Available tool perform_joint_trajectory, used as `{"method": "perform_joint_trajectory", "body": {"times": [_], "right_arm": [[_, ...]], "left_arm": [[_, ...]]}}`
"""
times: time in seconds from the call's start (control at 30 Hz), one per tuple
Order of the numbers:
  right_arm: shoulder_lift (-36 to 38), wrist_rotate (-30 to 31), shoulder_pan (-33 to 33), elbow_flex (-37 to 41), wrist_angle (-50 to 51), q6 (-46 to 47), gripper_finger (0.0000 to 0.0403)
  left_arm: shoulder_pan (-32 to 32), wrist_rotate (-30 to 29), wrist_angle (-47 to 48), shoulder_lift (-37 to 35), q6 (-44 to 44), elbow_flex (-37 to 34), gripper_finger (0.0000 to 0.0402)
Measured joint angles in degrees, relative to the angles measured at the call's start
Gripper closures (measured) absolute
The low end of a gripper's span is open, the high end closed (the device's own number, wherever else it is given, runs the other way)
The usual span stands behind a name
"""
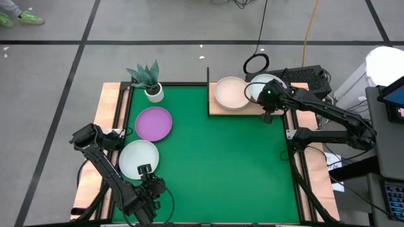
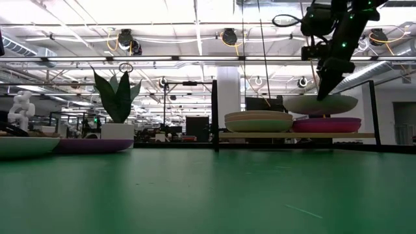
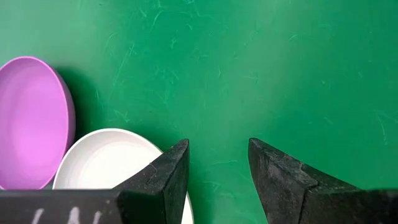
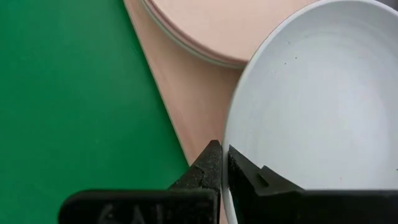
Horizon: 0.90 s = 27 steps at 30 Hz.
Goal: Place and stack plates onto a shelf
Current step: Stack the right light blue plate on the purple plate on the shelf
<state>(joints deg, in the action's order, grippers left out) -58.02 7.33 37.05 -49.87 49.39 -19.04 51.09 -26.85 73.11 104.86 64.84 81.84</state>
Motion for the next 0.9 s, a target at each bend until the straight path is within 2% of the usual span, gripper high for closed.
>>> {"method": "perform_joint_trajectory", "body": {"times": [0.53, 0.9], "right_arm": [[0.0, 0.5, 4.2, 4.7, -5.7, -2.6, 0.0388], [0.5, 4.4, 3.7, 4.7, -4.9, -0.6, 0.0387]], "left_arm": [[0.0, 0.1, -0.1, 0.0, 0.2, 0.0, 0.0232], [0.0, 4.5, -0.1, 0.0, 3.5, 0.0, 0.0232]]}}
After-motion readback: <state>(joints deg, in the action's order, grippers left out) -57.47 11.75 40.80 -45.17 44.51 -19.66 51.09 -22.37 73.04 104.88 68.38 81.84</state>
